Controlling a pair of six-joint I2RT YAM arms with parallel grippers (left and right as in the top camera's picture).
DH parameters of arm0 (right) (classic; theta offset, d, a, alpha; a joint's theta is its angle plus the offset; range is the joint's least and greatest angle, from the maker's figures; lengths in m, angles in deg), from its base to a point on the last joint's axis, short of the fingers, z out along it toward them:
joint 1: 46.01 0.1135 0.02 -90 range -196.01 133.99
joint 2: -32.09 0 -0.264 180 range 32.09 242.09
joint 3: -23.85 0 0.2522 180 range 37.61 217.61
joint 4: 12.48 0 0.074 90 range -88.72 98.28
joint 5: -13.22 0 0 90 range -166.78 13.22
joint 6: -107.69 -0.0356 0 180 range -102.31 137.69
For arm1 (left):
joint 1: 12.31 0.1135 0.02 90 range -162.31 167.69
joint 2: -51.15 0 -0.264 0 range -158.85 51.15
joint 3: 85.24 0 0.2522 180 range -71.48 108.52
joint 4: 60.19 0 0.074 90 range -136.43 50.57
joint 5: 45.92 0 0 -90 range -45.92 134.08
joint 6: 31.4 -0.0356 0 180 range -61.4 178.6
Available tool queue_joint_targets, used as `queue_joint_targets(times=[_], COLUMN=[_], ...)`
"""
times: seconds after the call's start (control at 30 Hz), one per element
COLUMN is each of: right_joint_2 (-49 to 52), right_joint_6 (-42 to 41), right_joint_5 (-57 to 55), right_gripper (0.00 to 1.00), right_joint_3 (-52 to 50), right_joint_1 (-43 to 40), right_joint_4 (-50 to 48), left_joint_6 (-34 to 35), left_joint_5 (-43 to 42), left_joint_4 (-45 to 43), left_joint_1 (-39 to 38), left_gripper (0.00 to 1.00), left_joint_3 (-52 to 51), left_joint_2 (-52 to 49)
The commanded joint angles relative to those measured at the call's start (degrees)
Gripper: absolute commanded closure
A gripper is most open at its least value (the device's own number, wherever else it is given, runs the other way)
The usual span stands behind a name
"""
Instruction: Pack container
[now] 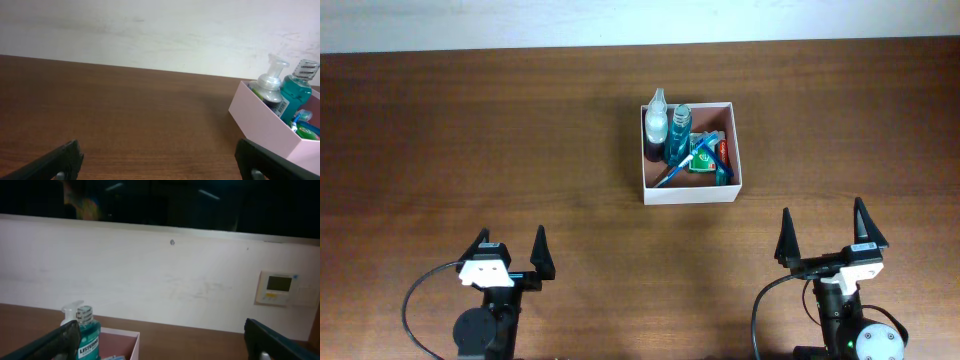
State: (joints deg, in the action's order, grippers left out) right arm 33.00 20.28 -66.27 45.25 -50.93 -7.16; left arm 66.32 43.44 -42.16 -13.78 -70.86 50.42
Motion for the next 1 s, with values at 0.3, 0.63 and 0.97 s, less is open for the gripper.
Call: queue_joint_targets(times=[0.3,0.63,0.97], right_joint_2=[-0.7,-0.7,-0.7], right_joint_6=[0.4,0.4,0.4], right_joint_5=[-0.7,-0.7,-0.7], right_gripper=[0.01,0.01,0.01], right_joint_3=[-2.5,-7.0,-7.3], right_joint_1=[2.6,5.0,5.0], right_joint_4=[-0.4,-5.3,-3.1], left_joint_6=[-0.9,-0.9,-0.9], left_joint_5=[-1.1,-1.1,-1.1], left_joint_4=[0.3,0.3,0.3], left_joint_1=[0.3,0.3,0.3], left_gripper=[0.01,0.01,0.01], left_joint_3=[-0.1,-0.1,-0.1], left_joint_2=[0.4,0.4,0.4])
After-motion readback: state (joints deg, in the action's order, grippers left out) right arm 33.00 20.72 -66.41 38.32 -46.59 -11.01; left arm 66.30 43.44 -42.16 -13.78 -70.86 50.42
